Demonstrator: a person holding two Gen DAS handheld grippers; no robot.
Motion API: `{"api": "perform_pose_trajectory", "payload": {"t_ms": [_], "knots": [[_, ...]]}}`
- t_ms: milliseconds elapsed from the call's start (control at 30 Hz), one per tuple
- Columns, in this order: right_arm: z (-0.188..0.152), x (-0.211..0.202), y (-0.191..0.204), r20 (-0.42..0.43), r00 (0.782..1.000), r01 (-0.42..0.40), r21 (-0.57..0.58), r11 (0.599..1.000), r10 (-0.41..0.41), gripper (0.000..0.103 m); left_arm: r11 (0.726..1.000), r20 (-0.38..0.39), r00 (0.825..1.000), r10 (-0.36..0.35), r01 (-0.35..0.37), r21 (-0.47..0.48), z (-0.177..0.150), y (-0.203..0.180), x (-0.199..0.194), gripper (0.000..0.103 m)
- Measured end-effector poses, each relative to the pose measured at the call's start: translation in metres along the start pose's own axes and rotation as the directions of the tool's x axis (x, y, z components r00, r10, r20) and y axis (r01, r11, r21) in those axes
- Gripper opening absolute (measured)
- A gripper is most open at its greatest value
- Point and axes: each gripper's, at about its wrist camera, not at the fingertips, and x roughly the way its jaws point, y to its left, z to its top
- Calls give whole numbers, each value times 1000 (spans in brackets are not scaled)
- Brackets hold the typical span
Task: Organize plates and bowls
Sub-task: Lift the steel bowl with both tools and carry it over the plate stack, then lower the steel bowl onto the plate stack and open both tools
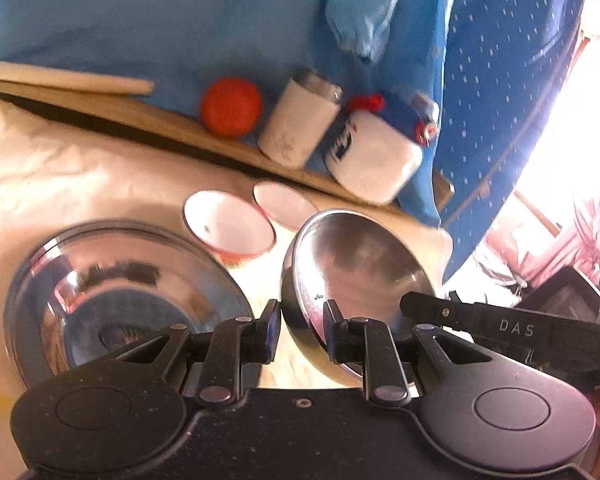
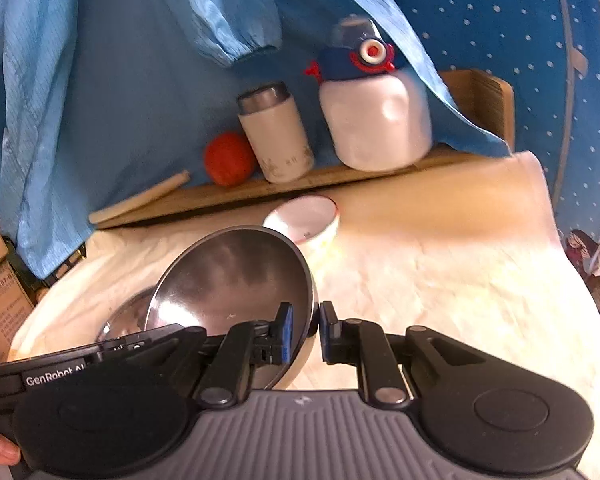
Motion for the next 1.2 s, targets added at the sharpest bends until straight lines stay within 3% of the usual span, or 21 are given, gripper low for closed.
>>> {"api": "perform_pose_trajectory", "payload": {"t_ms": [600,1033,1200], "knots": [[-31,-4,-22,-121,992,42,-18,999,-44,18,997,-158,987,3,9,74,-28,-20,16,26],[-30,3,-24,-121,992,30,-10,999,-31,19,997,-165,986,15,-1,82,-25,-21,19,29],[-28,4,-26,-124,992,12,-1,1000,-12,24,996,-164,986,14,0,88,-25,-22,20,31]]}}
